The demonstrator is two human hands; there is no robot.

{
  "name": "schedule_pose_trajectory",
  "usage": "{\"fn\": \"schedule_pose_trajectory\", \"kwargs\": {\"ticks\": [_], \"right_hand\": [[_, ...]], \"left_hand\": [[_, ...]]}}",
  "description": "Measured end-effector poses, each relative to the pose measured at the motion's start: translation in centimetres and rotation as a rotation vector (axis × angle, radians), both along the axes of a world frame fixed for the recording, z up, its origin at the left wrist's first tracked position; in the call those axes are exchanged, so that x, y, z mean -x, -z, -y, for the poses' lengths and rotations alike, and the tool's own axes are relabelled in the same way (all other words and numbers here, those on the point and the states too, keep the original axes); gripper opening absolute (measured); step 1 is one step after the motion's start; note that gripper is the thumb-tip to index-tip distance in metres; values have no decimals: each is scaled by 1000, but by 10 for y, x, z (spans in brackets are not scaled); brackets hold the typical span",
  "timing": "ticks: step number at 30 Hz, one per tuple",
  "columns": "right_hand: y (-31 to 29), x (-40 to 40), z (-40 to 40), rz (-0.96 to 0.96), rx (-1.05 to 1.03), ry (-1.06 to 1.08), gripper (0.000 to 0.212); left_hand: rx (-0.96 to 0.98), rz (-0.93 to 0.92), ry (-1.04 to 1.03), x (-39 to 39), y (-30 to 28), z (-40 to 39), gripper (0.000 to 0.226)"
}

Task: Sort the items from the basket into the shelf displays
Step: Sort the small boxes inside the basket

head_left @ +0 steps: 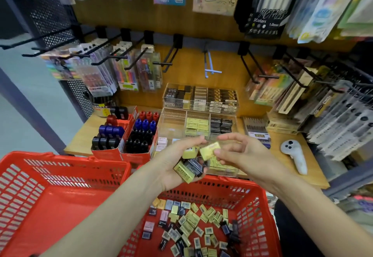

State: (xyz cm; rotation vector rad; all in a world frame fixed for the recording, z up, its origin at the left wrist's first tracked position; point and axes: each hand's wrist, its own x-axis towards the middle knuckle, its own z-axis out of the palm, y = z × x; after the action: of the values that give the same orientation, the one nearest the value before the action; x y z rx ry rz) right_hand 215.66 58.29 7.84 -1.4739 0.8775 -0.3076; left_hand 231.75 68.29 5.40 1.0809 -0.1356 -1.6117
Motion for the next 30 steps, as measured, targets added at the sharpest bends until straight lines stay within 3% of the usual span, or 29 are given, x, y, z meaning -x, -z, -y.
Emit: {"fn": "schedule_pose_trajectory", "kwargs": {"ticks": [4,10,13,15,18,20,25,30], "right_hand": [[0,0,2,104,46,81,21],[3,0,10,289,-64,150,33],[7,-2,10,292,-85,113,34],[9,-3,9,173,95,71,32],[17,-6,10,-69,571,6,26],[21,-11,13,-108,752,-11,25],[39,-39,34,-176,962,-117,30],[58,-78,86,-437,1095,-84,34]], "left_hand": [[24,7,20,6,-1,8,40],[20,-8,15,5,4,13,39],[14,-8,-26,4,6,17,50],[-7,12,-58,1,8,19,53],[-31,43,-70,-4,11,24,47],[-63,66,-92,-8,16,28,43],[-96,52,-132,-25,25,41,26],[-127,-54,-313,-59,37,51,18]]}}
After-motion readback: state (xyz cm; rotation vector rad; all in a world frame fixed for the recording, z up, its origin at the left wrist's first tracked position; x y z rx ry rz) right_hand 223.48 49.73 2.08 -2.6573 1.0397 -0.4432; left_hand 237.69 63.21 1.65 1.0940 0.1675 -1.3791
